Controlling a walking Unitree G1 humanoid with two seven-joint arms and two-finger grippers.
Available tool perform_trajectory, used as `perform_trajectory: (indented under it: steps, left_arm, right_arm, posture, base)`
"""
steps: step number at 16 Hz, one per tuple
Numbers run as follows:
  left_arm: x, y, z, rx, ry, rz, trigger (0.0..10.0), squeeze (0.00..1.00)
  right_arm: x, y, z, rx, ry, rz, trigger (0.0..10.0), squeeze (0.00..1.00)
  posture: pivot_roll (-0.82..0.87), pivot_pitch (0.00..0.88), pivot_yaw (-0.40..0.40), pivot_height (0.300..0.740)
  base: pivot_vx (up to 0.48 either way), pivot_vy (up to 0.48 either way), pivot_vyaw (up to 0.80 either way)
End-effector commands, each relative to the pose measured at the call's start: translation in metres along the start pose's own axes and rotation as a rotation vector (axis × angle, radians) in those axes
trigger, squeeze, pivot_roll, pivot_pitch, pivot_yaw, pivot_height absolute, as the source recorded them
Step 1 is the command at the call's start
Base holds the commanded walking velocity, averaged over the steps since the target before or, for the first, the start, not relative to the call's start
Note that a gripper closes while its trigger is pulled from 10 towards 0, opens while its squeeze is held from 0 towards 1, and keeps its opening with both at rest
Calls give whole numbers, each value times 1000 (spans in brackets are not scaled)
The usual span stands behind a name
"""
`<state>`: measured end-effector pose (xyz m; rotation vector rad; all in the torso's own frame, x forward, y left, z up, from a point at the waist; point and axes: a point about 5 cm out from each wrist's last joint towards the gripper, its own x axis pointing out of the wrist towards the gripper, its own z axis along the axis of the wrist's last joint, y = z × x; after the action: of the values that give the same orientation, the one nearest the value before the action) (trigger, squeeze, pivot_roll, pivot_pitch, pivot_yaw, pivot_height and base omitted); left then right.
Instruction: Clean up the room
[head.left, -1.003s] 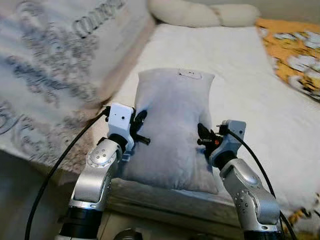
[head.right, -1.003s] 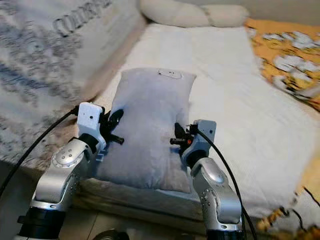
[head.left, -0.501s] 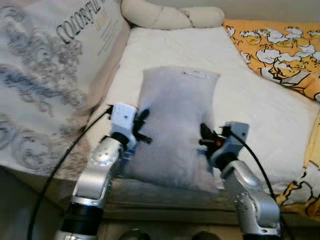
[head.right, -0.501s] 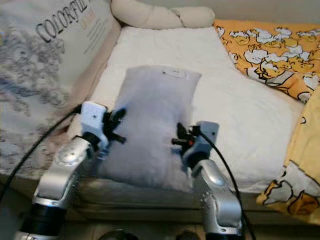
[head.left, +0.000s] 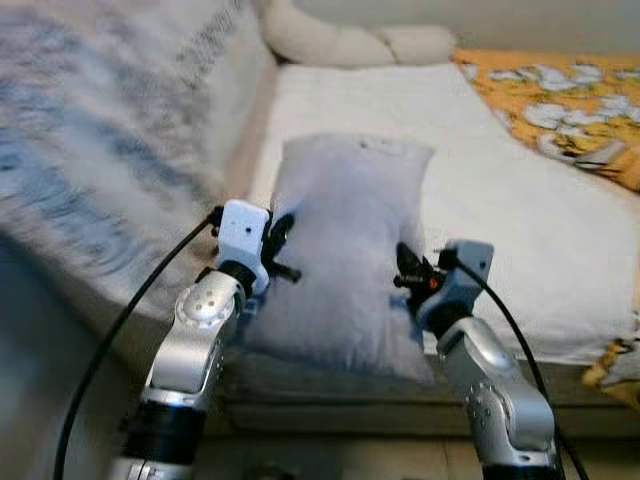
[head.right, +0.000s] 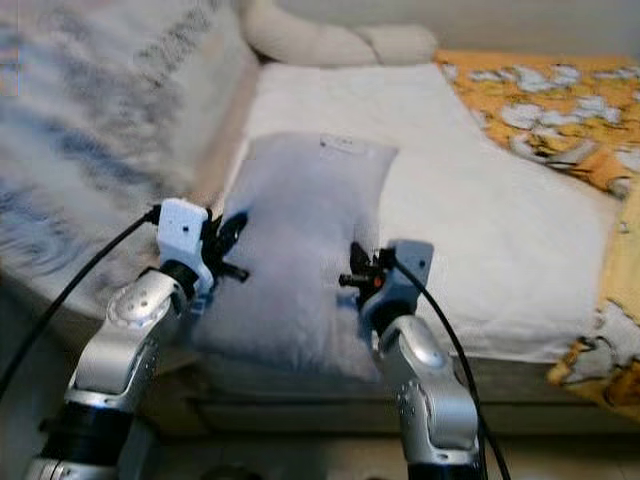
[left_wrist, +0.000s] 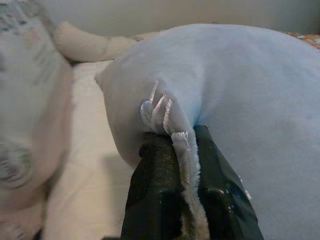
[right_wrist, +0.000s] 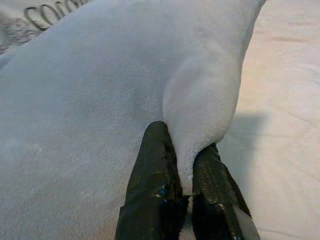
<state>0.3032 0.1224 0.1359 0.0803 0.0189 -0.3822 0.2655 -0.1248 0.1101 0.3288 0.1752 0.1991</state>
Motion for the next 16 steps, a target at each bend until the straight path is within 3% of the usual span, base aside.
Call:
perform_trajectory:
  steps: [1,8,10,12,16]
  left_arm:
    - [1,6,10,12,-53,28,10000,0]
    - [3,7,12,1,-57,28,10000,0]
    - [4,8,13,-1,-57,32,10000,0]
    - [5,10,14,-3,-59,43,10000,0]
    - [4,12,13,-3,-56,47,10000,0]
  right_arm:
    - [-2,-12,8,-23,-32,-57,10000,0]
    - [0,-12,8,-22,-28,-54,10000,0]
    - [3,-11,8,-69,-12,-25,10000,0]
    - [6,-10,9,-72,-9,-23,10000,0]
    - [7,-7,7,-68,7,1,10000,0]
  posture:
    - [-2,0,49,740]
    - [-1,0,54,740]
    - [1,0,52,740]
    - [3,0,49,740]
    - [6,0,49,740]
  base:
    - [0,0,0]
    - [259,0,0]
    - [330,0,0]
    - [336,0,800]
    - [335,0,0]
